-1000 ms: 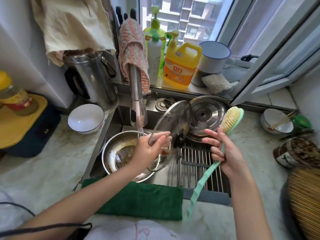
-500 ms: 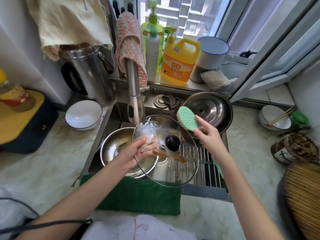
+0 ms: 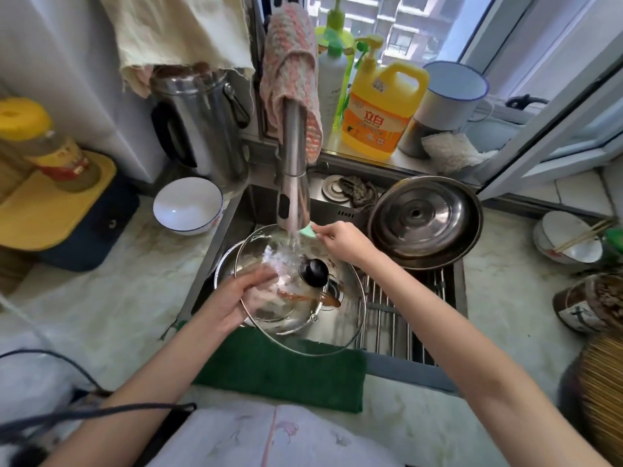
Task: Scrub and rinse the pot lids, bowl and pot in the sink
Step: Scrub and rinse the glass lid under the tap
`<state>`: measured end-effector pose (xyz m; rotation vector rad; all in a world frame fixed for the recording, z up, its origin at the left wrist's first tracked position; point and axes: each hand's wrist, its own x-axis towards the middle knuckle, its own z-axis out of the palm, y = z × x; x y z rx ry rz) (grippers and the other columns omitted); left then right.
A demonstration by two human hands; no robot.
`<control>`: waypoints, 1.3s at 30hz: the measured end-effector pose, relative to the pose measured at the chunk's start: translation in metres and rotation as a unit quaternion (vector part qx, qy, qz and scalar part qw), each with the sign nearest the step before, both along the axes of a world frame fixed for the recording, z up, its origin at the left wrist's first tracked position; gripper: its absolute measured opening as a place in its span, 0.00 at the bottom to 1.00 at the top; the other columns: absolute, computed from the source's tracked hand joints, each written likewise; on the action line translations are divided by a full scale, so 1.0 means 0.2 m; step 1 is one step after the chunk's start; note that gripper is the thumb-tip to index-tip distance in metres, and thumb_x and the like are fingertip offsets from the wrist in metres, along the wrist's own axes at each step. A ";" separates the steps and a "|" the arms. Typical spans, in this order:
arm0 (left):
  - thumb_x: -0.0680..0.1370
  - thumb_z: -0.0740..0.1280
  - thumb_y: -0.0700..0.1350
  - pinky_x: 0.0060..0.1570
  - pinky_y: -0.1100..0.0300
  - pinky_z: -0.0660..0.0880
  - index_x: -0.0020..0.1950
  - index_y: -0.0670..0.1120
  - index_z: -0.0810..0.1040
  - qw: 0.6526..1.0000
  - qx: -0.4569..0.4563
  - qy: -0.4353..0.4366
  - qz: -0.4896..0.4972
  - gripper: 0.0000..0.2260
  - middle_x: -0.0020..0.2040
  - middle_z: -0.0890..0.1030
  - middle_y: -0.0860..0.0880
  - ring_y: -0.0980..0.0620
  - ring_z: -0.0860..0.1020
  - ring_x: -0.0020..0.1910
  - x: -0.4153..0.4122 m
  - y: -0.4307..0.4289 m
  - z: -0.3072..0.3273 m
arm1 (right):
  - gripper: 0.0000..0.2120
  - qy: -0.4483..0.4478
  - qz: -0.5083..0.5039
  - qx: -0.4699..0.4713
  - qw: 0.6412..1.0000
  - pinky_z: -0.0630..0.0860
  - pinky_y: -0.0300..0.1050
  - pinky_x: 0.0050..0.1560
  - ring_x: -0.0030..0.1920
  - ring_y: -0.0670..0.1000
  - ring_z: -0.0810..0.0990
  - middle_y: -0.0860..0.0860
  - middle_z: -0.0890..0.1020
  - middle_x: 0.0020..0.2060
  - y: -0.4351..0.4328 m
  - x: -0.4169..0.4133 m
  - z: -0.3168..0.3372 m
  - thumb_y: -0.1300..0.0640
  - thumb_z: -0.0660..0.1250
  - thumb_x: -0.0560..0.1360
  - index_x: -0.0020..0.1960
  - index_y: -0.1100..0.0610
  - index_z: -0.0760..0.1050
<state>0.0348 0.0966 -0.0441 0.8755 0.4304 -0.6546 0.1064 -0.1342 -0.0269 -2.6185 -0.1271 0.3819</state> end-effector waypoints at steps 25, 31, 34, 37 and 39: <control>0.50 0.85 0.49 0.37 0.60 0.81 0.50 0.41 0.85 0.996 -0.054 -0.074 -0.011 0.31 0.54 0.83 0.41 0.47 0.83 0.50 -0.04 0.14 0.02 | 0.15 0.036 -0.074 0.053 0.995 0.71 0.44 0.36 0.34 0.47 0.78 0.55 0.85 0.50 -0.14 -0.05 -0.05 0.53 0.62 0.79 0.64 0.47 0.76; 0.50 0.85 0.48 0.36 0.60 0.81 0.50 0.41 0.85 0.995 -0.056 -0.081 -0.009 0.30 0.54 0.83 0.41 0.46 0.83 0.50 -0.04 0.13 0.03 | 0.15 0.048 0.026 0.105 0.993 0.73 0.43 0.31 0.28 0.43 0.75 0.45 0.85 0.40 -0.03 -0.06 0.00 0.53 0.62 0.79 0.63 0.40 0.75; 0.50 0.85 0.48 0.36 0.60 0.81 0.50 0.41 0.84 0.995 -0.063 -0.078 -0.007 0.31 0.54 0.83 0.41 0.46 0.83 0.51 -0.04 0.12 0.03 | 0.15 0.030 -0.068 0.066 0.995 0.63 0.42 0.31 0.25 0.45 0.63 0.43 0.79 0.30 -0.08 0.00 -0.03 0.54 0.61 0.79 0.64 0.48 0.77; 0.50 0.85 0.48 0.38 0.60 0.81 0.50 0.41 0.84 0.995 -0.062 -0.079 0.002 0.30 0.54 0.83 0.41 0.46 0.83 0.51 -0.04 0.13 0.02 | 0.14 0.049 0.028 0.107 0.993 0.73 0.44 0.37 0.34 0.46 0.77 0.45 0.85 0.45 -0.02 -0.06 0.02 0.52 0.63 0.78 0.62 0.40 0.75; 0.50 0.85 0.48 0.37 0.60 0.81 0.50 0.41 0.85 0.995 -0.059 -0.081 0.005 0.30 0.54 0.83 0.42 0.47 0.83 0.51 -0.03 0.13 0.02 | 0.14 0.046 0.045 0.087 0.994 0.76 0.47 0.38 0.36 0.49 0.81 0.48 0.85 0.50 -0.01 -0.05 0.01 0.51 0.63 0.78 0.61 0.37 0.75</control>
